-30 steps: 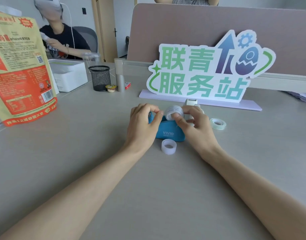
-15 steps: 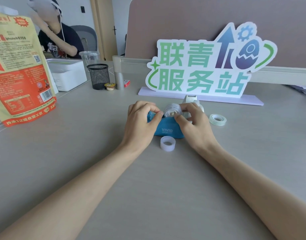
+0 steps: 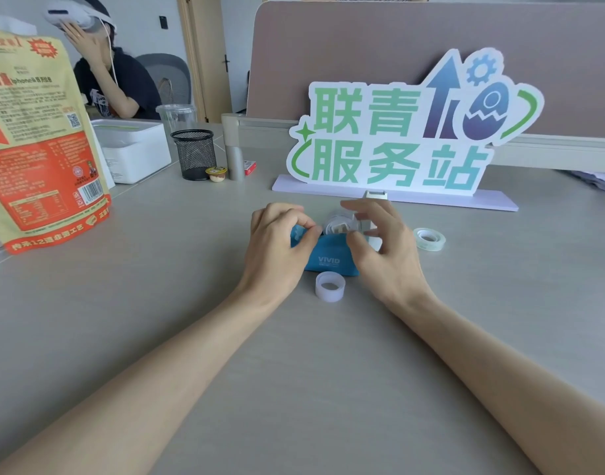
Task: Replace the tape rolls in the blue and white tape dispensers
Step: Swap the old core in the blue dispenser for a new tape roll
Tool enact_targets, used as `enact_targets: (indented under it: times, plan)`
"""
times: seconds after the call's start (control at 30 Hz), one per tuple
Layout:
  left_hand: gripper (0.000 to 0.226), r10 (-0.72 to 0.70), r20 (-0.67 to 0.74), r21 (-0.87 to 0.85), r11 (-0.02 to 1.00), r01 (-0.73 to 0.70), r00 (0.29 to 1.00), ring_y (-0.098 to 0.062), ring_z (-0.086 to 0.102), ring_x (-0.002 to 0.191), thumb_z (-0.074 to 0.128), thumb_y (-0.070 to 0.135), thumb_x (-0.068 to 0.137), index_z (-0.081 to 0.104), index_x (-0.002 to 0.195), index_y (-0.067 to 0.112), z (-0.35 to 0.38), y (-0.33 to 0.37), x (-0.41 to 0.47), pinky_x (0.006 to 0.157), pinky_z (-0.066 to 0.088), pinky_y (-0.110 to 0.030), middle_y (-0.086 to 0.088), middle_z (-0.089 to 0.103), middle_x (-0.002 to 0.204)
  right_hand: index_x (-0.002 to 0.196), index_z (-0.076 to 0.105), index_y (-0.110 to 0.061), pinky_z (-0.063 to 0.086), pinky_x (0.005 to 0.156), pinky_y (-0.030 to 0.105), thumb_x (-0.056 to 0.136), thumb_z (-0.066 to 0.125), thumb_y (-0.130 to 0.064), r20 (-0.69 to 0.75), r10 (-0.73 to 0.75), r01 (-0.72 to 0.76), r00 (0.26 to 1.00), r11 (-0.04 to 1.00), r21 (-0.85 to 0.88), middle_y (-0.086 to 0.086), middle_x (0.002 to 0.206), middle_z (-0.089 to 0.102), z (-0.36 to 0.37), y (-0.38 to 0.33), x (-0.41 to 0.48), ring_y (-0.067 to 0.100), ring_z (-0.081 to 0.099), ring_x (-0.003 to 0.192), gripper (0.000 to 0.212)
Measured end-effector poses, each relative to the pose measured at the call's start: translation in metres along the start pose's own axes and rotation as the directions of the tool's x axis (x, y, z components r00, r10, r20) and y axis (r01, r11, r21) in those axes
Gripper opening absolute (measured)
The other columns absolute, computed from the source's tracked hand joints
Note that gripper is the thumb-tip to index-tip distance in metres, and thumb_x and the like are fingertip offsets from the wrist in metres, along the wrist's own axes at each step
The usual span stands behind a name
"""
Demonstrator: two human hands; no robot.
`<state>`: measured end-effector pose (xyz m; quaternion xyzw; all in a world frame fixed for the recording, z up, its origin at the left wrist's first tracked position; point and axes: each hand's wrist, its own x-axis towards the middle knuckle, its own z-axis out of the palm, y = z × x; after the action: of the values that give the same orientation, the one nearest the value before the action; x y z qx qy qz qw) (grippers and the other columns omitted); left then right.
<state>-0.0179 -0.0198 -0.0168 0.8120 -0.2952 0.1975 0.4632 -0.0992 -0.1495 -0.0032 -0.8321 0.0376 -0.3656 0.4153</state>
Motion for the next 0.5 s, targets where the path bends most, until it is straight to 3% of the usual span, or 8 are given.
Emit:
enact_targets:
  times: [0.1, 0.3, 0.43, 0.5]
  plan:
    - [0.007, -0.007, 0.003, 0.004, 1.000, 0.007, 1.000, -0.008, 0.038, 0.108, 0.065, 0.023, 0.087, 0.066, 0.083, 0.018, -0.0002, 0.0008, -0.0008, 0.081, 0.021, 0.007, 0.011, 0.050, 0.108, 0.104, 0.069, -0.016, 0.043, 0.096, 0.028, 0.077, 0.046, -0.012, -0.016, -0.075, 0.074, 0.997, 0.996, -0.052, -0.007, 0.110, 0.063, 0.0003, -0.0003, -0.0020, 0.015, 0.055, 0.111, 0.036]
    - [0.008, -0.039, 0.021, -0.020, 0.999, 0.040, 0.999, -0.007, 0.039, 0.108, 0.064, 0.023, 0.087, 0.065, 0.080, 0.020, -0.0027, 0.0020, -0.0008, 0.080, 0.021, 0.007, 0.011, 0.050, 0.107, 0.098, 0.074, -0.014, 0.038, 0.089, 0.013, 0.085, 0.049, -0.003, -0.026, -0.074, 0.071, 0.997, 0.993, -0.097, -0.007, 0.103, 0.063, 0.0033, 0.0061, -0.0001, 0.012, 0.055, 0.106, 0.029]
    - [0.008, -0.038, 0.022, -0.024, 0.999, 0.039, 0.999, -0.007, 0.039, 0.107, 0.064, 0.023, 0.087, 0.066, 0.081, 0.018, -0.0020, 0.0011, -0.0004, 0.081, 0.020, 0.007, 0.011, 0.050, 0.107, 0.099, 0.072, -0.013, 0.039, 0.084, 0.015, 0.089, 0.048, -0.002, -0.058, -0.077, 0.072, 0.995, 0.993, -0.089, -0.004, 0.105, 0.063, 0.0046, 0.0092, 0.0014, 0.014, 0.057, 0.101, 0.028]
    - [0.008, -0.041, 0.022, -0.029, 0.999, 0.042, 0.999, -0.007, 0.039, 0.108, 0.064, 0.023, 0.087, 0.067, 0.081, 0.018, -0.0019, 0.0012, -0.0001, 0.081, 0.020, 0.007, 0.011, 0.050, 0.108, 0.096, 0.073, -0.013, 0.038, 0.078, 0.010, 0.089, 0.048, 0.000, -0.071, -0.075, 0.070, 0.995, 0.995, -0.075, -0.006, 0.100, 0.062, 0.0043, 0.0095, 0.0014, 0.009, 0.057, 0.094, 0.029]
